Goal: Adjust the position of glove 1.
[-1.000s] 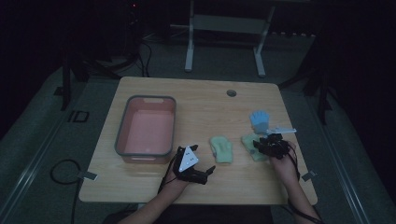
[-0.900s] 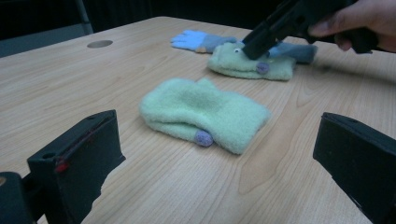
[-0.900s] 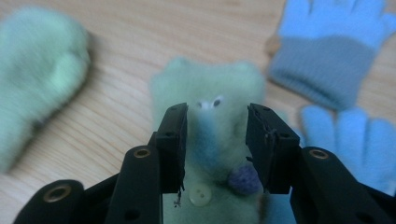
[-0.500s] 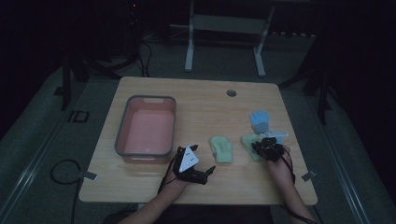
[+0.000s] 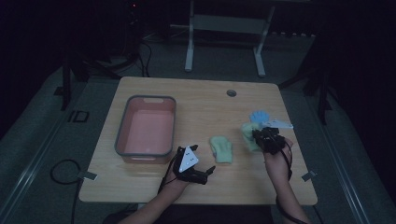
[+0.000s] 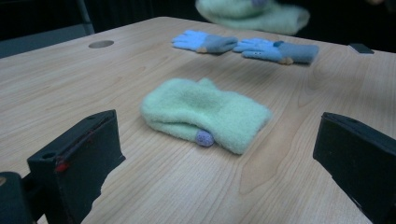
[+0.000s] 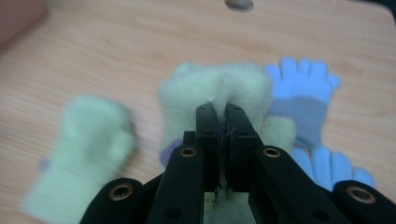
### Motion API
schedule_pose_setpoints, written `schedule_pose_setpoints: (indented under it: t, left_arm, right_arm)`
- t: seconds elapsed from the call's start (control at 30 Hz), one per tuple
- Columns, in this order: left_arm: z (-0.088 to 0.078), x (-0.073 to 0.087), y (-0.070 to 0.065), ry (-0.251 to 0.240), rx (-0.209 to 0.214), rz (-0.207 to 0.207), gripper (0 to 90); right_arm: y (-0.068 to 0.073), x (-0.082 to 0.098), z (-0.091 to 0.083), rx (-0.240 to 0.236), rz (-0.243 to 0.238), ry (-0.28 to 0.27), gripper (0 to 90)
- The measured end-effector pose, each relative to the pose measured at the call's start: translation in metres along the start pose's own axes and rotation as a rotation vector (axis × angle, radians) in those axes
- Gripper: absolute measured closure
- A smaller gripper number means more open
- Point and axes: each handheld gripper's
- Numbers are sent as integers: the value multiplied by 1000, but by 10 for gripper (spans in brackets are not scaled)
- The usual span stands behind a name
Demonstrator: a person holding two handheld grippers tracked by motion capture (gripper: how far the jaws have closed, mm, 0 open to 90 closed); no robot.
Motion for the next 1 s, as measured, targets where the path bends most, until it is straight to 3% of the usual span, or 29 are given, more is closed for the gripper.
schedule_pose_setpoints:
  t: [0.27, 0.4, 0.67, 0.8, 1.0]
  left_arm:
    - [0, 0, 0, -2, 0, 0, 13]
    - [-1, 0, 0, -1, -6, 0, 13]
    - [-2, 1, 1, -3, -9, -12, 13]
    - [-2, 1, 2, -5, -12, -10, 13]
    - [-2, 1, 2, -5, -11, -14, 13]
  right_arm:
    - [35, -20, -4, -24, 64, -31, 861]
    - [57, -20, 1, -8, 47, -31, 861]
    - [95, -10, 20, -41, 55, -1, 861]
    - [101, -1, 28, -32, 66, 22, 861]
    - [98, 11, 35, -14, 102, 47, 860]
Point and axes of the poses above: each handheld gripper's, and its own axes: z roughly forward along the jaws, x roughly out of its underside, y roughly to its left, and after that the axes turned 1 degree about z, right-handed
